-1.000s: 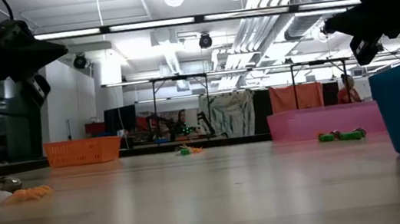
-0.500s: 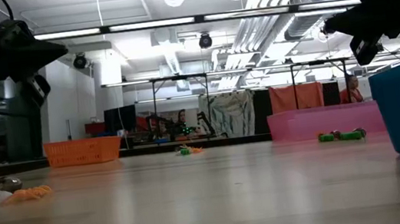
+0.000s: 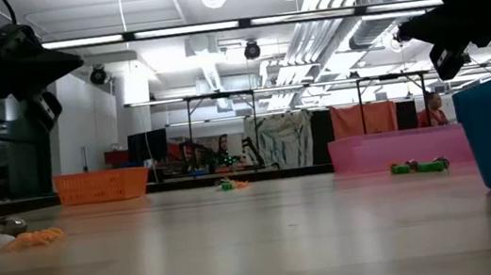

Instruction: Sort Halloween decoration

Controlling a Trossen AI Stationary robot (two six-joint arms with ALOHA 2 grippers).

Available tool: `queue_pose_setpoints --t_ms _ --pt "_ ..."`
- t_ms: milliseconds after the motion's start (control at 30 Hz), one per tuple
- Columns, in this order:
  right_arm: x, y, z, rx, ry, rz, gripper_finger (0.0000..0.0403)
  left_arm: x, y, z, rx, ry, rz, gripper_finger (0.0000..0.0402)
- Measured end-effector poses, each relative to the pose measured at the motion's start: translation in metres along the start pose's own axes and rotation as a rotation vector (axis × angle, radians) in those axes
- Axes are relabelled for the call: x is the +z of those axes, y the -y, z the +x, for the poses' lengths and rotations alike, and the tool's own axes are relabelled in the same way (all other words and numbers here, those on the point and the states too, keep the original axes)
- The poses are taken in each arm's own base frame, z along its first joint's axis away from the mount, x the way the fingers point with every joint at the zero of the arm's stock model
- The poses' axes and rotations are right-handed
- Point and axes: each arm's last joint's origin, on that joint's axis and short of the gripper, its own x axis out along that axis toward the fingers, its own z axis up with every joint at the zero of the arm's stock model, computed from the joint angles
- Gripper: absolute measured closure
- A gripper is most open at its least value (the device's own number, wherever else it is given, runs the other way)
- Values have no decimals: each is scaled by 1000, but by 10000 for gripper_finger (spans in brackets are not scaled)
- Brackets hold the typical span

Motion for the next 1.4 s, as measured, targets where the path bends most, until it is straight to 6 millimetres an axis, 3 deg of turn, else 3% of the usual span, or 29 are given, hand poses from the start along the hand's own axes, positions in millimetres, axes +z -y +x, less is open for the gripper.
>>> queue_pose_setpoints --t_ms 1233,1400 --pt "0 0 0 0 1 0 402 0 0 0 0 0 0 401" --pt "0 0 0 0 0 61 402 0 0 0 1 0 0 401"
